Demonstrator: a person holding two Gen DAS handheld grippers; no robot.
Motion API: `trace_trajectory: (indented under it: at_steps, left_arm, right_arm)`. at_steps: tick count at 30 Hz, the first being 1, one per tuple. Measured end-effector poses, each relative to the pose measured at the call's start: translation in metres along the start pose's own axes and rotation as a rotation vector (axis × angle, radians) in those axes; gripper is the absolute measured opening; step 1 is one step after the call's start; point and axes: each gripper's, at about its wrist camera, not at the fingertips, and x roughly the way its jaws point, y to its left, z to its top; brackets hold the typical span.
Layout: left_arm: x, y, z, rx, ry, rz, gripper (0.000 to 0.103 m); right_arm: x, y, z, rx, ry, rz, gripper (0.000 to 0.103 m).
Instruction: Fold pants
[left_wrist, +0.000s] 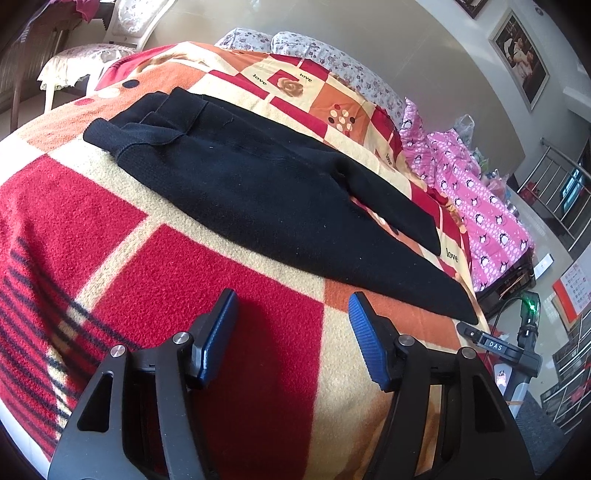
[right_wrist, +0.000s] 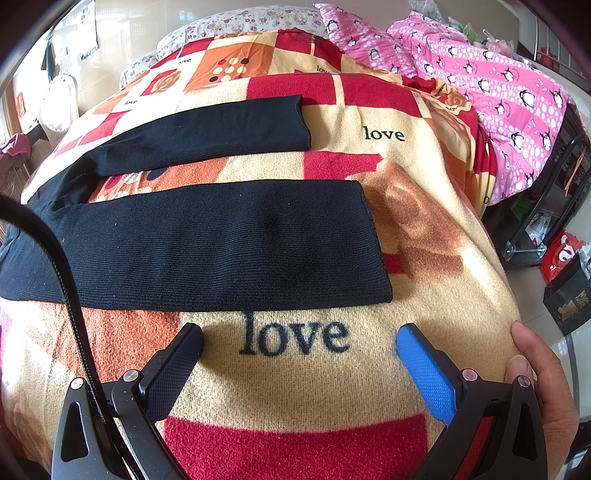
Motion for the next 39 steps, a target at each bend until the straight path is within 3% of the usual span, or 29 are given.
trace_trajectory:
  at_steps: [32, 39]
  left_arm:
    - [-0.005, 0.009, 0.003, -0.034, 0.004, -0.045, 0.062]
    - [-0.026, 0.029, 0.012, -0.15, -0.058, -0.067, 0.062]
  right_arm:
    - [0.0, 0.0, 0.0, 0.0, 0.0, 0.0, 0.103]
    - [0.0, -0.001, 0.0, 0.0, -0.001, -0.001, 0.103]
